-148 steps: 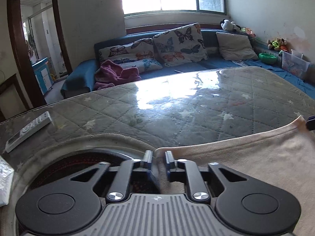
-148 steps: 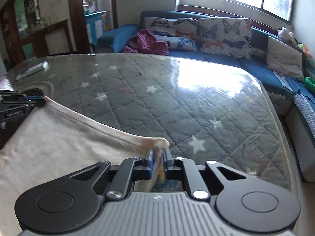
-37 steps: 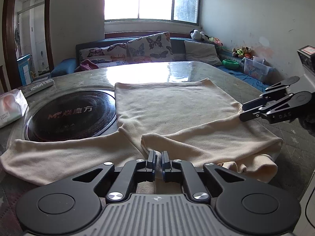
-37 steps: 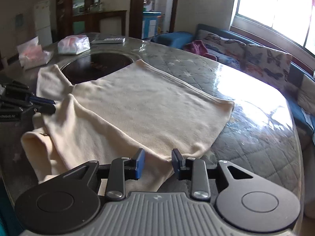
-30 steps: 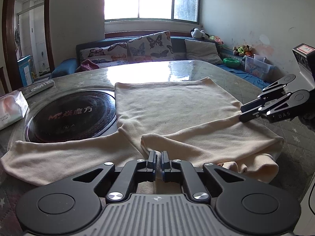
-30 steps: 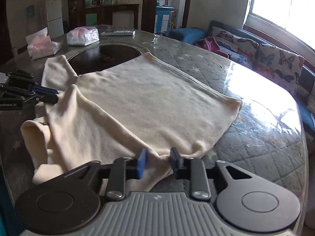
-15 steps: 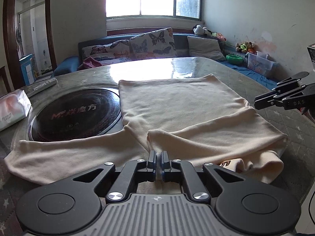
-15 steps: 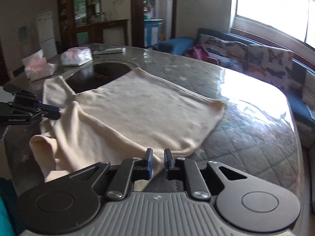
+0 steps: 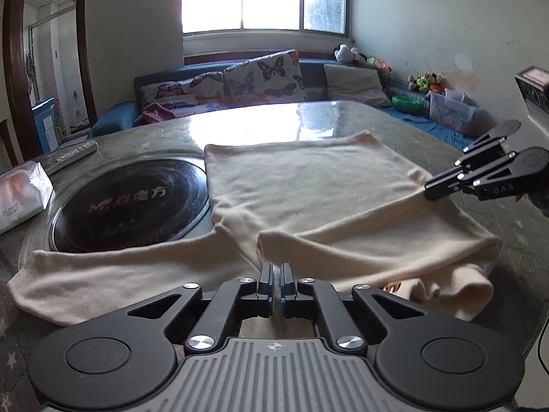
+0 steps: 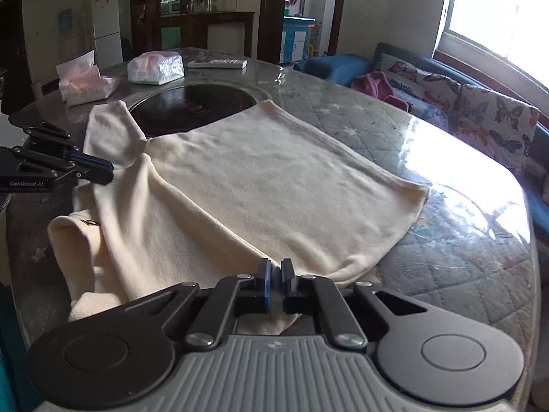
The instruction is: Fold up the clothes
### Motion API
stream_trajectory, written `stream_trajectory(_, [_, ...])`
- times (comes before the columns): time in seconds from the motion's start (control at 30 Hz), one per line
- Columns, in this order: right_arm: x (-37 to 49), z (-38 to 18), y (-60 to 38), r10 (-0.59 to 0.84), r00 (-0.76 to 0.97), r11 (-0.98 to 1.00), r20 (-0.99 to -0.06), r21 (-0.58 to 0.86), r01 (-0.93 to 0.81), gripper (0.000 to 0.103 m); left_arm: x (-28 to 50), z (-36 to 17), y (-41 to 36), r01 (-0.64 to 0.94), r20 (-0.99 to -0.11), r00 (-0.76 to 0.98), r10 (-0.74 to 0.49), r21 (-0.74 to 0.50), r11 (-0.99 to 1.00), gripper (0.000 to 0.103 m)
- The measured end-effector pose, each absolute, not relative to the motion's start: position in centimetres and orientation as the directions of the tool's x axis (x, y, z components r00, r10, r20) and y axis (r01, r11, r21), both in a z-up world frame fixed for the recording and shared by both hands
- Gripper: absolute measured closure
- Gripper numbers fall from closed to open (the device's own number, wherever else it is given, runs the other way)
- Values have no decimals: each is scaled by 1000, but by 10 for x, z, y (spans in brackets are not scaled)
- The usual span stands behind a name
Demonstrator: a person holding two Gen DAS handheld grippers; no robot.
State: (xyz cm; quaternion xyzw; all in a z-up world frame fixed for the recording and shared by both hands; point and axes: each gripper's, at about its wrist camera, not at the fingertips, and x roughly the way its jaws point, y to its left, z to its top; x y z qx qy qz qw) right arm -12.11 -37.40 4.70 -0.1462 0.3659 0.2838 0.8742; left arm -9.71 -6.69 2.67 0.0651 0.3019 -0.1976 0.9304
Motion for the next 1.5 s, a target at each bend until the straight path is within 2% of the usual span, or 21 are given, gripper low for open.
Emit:
stream_trajectory(0.17, [-126, 48, -384, 373, 599, 825, -709, -42, -563, 97, -93, 17, -72, 419, -609, 726, -320, 22, 908, 100])
stream_trajectory(0.2, [-128, 48, -386, 369, 604, 831, -706, -40, -555, 95, -94, 20, -72, 422, -609, 726, -320, 26, 906, 96])
stream_trajectory(0.37, [-140, 59, -390, 383, 631, 844, -674, -22, -536, 87, -92, 33, -75, 423, -582, 739, -339, 10, 906, 93])
stream_trajectory(0.57, [-169, 56, -377, 441, 602, 831, -666, 50, -554, 86, -78, 26, -99, 473, -577, 712, -401, -28, 881, 91])
stream_trajectory(0.63, [-179, 47, -374, 441, 589, 832, -677, 63, -551, 86, -75, 16, -101, 470, -604, 697, -387, -25, 883, 91])
stream_trajectory(0.83, [-188, 53, -361, 426, 603, 818, -675, 2, -576, 85, -86, 20, -74, 422, -581, 727, -365, -41, 906, 88])
stream_trajectory(0.93, [-183, 59, -351, 440, 601, 805, -667, -3, -593, 85, -87, 24, -48, 326, -578, 762, -293, -49, 944, 85])
stream_trajectory(1.07, [-164, 61, -318, 508, 552, 758, -661, 39, -651, 84, -85, 24, -8, 158, -584, 797, -152, -40, 987, 74])
stream_trajectory(1.3, [-143, 56, -255, 589, 457, 650, -667, 56, -758, 83, -79, 25, 59, -117, -580, 810, 84, -20, 993, 69])
stream_trajectory(1.5, [-142, 42, -225, 581, 397, 600, -710, 45, -799, 83, -65, 21, 97, -277, -594, 779, 201, -39, 960, 61])
